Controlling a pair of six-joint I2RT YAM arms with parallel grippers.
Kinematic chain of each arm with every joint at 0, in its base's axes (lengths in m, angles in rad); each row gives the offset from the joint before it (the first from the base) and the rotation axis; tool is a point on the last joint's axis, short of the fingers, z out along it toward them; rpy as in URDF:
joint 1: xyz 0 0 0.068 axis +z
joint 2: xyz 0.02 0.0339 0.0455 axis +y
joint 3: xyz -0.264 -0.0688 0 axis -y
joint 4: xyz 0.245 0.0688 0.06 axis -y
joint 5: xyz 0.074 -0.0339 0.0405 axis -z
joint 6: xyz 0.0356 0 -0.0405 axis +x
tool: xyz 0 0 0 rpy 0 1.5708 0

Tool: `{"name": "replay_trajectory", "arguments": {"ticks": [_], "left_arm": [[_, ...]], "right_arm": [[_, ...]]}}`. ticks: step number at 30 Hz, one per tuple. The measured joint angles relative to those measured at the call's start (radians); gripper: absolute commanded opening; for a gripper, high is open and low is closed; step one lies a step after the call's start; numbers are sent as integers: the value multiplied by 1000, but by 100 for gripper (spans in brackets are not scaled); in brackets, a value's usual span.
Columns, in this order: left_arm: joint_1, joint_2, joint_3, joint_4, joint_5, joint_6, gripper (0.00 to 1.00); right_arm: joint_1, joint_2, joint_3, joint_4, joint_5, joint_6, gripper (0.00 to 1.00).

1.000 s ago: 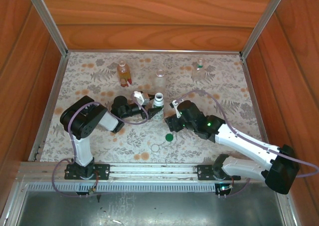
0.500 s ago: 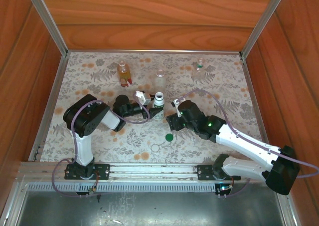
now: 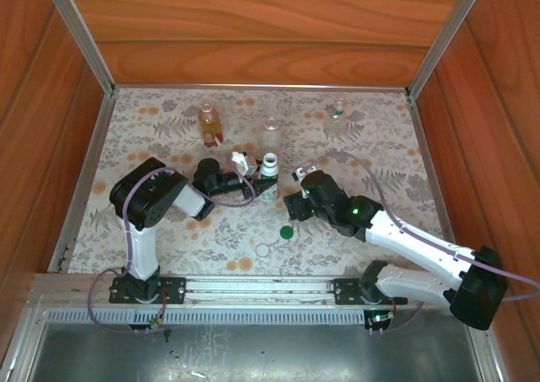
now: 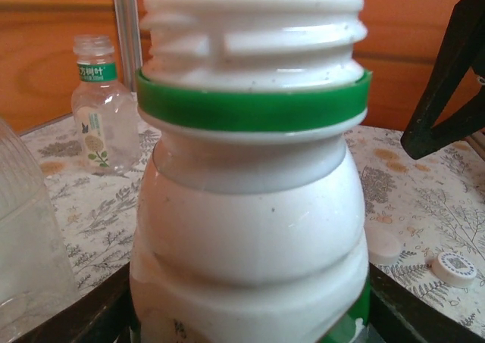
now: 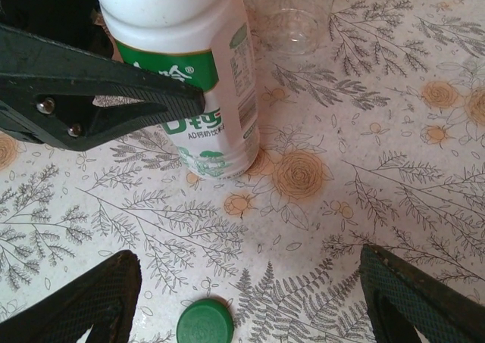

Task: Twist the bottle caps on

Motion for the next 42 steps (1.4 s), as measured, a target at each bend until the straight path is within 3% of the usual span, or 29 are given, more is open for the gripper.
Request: {"name": "replay_trajectory", "arguments": {"ticks": [9, 23, 42], "left_arm": [[0, 0, 0, 0, 0, 4, 59], [0, 0, -3, 3, -2, 4, 59], [0, 0, -10, 12, -10, 3, 59]], "right_arm": [[15, 19, -84, 35, -4, -5, 76], [118, 255, -100, 77, -21, 3, 69], [137, 352, -108, 105, -77, 40, 57]]}}
